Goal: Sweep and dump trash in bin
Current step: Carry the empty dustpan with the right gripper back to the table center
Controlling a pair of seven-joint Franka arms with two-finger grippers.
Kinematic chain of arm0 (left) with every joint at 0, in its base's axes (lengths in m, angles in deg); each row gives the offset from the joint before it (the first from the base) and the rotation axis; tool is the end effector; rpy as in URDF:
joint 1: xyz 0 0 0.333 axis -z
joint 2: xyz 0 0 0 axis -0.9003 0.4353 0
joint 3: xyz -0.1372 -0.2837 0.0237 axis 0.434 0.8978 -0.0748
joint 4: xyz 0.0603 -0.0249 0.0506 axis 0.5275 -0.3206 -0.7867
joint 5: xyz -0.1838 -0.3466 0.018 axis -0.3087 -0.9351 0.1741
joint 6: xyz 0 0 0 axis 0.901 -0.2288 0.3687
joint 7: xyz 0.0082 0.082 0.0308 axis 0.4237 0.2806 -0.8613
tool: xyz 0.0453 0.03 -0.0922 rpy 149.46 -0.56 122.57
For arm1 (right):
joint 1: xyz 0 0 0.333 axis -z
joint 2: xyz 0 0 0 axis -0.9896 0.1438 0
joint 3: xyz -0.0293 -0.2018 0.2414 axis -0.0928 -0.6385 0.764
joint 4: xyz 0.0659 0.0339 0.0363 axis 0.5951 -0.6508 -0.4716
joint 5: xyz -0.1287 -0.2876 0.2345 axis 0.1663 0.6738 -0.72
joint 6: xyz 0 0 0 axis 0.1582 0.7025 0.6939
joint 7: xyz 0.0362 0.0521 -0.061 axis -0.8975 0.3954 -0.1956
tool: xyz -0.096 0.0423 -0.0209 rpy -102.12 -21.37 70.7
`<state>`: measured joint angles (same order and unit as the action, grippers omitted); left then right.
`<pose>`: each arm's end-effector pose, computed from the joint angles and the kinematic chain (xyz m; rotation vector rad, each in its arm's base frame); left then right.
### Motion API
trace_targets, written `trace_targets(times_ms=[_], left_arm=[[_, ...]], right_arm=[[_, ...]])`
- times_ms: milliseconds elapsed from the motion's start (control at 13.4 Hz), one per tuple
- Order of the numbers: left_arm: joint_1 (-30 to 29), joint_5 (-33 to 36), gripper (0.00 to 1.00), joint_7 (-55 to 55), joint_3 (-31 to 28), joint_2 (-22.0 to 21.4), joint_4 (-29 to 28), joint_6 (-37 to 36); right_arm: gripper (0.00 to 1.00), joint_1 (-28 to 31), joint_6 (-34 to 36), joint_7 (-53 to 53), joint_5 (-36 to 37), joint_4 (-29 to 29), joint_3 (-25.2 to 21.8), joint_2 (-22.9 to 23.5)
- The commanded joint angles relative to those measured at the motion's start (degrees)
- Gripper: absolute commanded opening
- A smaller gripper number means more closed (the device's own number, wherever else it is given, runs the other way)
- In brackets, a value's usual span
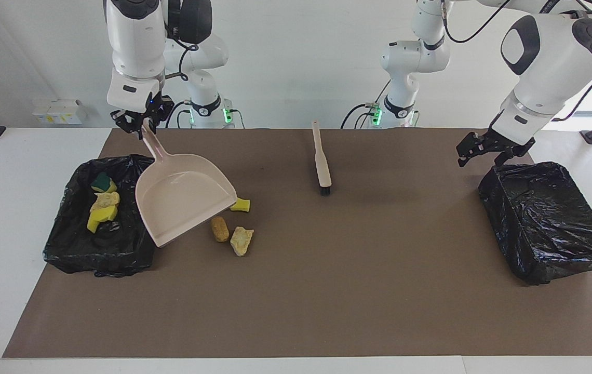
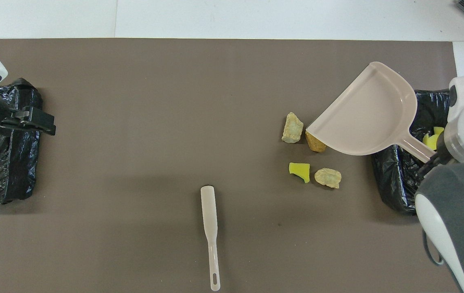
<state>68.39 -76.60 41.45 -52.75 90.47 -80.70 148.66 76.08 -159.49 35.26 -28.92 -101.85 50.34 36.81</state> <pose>0.5785 -0.0387 0.5787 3.1151 -0.0680 -0.0918 0.5216 0.0489 0.6006 2.6805 0.9798 -0.3004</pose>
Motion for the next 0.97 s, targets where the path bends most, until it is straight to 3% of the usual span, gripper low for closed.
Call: trace_targets(times_ms=[0,298,522,745,895], left_arm=[[-0.58,0.97,1.0,0.5,0.49,0.07,0.73,-0.77],[-0.5,0.97,1.0,0.5,0.49,0.07,0.73,-0.76],[-0.58,0.97,1.0,0.5,0.49,0.07,0.73,-0.76],[-0.58,0.97,1.0,0.5,0.49,0.07,0.73,-0.77],[-0.5,0.97,1.0,0.5,0.49,0.07,0.73,-0.76]], right_arm=[[0.0,-4.82,-10.22,16.26,-7.77,5.13,-2.15,11.55],[0.0,-0.33,-8.29,4.73,-5.75,5.13,-2.15,9.34],[0.0,1.26,-8.37,2.94,-6.18,3.48,-1.88,7.94],[0.0,-1.01,-8.55,16.77,-10.2,1.53,-1.36,8.46],[0.0,-6.18,-9.86,29.16,-13.29,1.62,-1.27,10.74]])
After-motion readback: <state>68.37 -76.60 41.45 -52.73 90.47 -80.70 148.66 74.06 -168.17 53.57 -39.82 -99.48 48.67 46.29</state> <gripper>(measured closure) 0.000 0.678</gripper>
